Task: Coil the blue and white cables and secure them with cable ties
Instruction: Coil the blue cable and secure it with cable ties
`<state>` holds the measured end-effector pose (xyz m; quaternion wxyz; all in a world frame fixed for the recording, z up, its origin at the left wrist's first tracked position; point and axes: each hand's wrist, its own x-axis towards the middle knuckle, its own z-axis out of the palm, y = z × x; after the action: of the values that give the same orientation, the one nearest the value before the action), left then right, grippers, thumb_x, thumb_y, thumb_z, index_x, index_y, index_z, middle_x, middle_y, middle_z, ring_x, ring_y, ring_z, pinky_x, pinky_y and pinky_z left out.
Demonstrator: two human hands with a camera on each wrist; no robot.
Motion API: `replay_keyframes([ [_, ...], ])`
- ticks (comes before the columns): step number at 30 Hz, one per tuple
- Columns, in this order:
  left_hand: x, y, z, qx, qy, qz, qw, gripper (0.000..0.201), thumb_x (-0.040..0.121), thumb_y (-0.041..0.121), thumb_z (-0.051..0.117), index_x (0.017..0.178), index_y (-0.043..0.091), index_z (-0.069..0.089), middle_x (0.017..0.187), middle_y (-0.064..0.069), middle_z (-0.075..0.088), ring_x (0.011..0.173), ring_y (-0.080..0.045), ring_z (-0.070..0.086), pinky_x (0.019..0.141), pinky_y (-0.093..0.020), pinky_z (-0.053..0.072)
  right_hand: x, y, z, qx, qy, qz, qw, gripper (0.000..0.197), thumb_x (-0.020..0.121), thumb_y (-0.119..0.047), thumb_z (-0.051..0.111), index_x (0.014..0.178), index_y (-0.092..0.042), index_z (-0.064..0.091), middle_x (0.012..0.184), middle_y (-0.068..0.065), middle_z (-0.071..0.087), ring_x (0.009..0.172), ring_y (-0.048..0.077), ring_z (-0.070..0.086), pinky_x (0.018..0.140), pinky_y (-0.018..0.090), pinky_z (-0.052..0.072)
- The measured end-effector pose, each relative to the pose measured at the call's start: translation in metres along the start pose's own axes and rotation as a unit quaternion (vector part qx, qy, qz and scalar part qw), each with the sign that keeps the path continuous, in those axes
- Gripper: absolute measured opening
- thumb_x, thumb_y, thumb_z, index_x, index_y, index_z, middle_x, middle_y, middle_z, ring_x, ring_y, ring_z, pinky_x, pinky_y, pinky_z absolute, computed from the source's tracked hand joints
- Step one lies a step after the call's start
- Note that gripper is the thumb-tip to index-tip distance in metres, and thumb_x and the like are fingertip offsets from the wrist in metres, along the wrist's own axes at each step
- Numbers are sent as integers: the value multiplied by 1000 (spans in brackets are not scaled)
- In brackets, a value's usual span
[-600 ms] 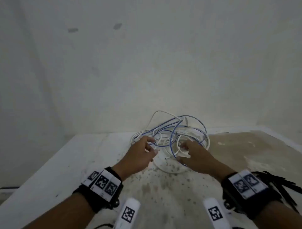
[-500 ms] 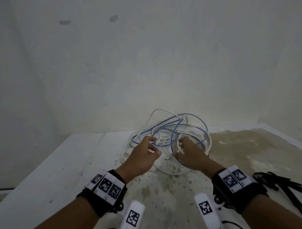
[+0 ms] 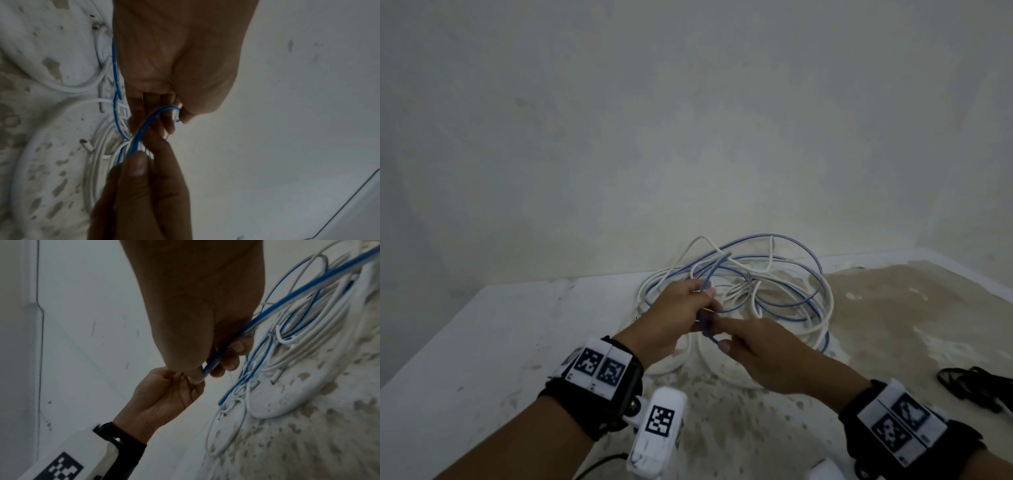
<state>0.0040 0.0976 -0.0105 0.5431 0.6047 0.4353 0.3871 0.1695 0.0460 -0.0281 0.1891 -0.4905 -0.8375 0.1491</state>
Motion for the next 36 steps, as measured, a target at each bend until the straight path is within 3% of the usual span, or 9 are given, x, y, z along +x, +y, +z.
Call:
replay_keyframes([
  [5, 11, 8, -17, -20, 88, 9, 996, 23, 104, 12, 41, 108, 5, 62, 65, -3, 48, 43, -10, 47, 48, -26, 50, -17, 24, -2, -38, -41, 34, 998, 29, 100, -42, 49, 71, -39, 49, 63, -6, 48, 57, 10, 46, 61, 32, 40],
  [10, 6, 9, -35, 2, 110, 5, 994, 24, 104, 10, 39, 99, 8, 63, 65, -3, 44, 41, -9, 41, 45, -23, 49, -33, 79, -24, -163, 89, 228, 956, 12, 92, -27, 59, 82, -32, 55, 85, -4, 64, 82, 22, 61, 66, 29, 40],
  [14, 2, 7, -37, 43, 115, 0, 992, 25, 105, 11, 38, 101, 9, 63, 64, -2, 44, 42, -10, 37, 46, -24, 46, -38, 115, -38, -185, 235, 304, 905, 21, 95, -23, 55, 78, -14, 61, 77, 11, 54, 70, 34, 54, 66, 35, 39],
  [18, 1, 11, -41, 61, 128, -13, 990, 26, 105, 11, 38, 100, 8, 62, 64, -2, 45, 42, -10, 37, 46, -24, 48, -41, 132, -48, 63, 232, 405, 882, 23, 99, -19, 49, 86, -6, 63, 79, 17, 67, 63, 29, 62, 56, 32, 53],
  [21, 1, 10, -39, 84, 130, -21, 988, 25, 105, 12, 38, 101, 8, 62, 64, -3, 46, 42, -10, 38, 44, -24, 47, -43, 132, -57, 384, 302, 357, 796, 25, 92, 9, 42, 100, 3, 66, 93, 28, 68, 70, 31, 67, 58, 33, 60],
  [24, 0, 8, -33, 92, 126, -34, 987, 24, 105, 12, 39, 103, 7, 62, 64, -4, 47, 42, -11, 41, 47, -28, 53, -45, 132, -70, 623, 319, 295, 651, 18, 97, -1, 46, 97, 4, 63, 89, 23, 68, 72, 29, 71, 60, 34, 62],
  [28, -2, 6, -14, 98, 102, -49, 989, 22, 104, 11, 40, 104, 6, 61, 63, -6, 49, 45, -14, 48, 59, -40, 60, -42, 142, -83, 701, 378, 304, 522, 25, 103, -14, 45, 79, -7, 50, 55, 6, 50, 38, 14, 52, 40, 22, 51],
  [31, -2, 10, 0, 121, 96, -47, 987, 22, 105, 16, 39, 103, 10, 61, 68, -8, 51, 49, -18, 54, 57, -37, 59, -46, 147, -91, 696, 339, 339, 534, 34, 106, -19, 32, 73, -17, 34, 43, -3, 27, 27, 9, 21, 28, 15, 21],
  [36, 6, 17, 17, 121, 118, -42, 985, 21, 105, 19, 40, 109, 8, 58, 73, -10, 53, 51, -21, 56, 62, -40, 60, -70, 144, -99, 622, 306, 348, 631, 27, 105, -19, 38, 82, -9, 48, 45, -4, 24, 31, 8, 17, 29, 18, 17],
])
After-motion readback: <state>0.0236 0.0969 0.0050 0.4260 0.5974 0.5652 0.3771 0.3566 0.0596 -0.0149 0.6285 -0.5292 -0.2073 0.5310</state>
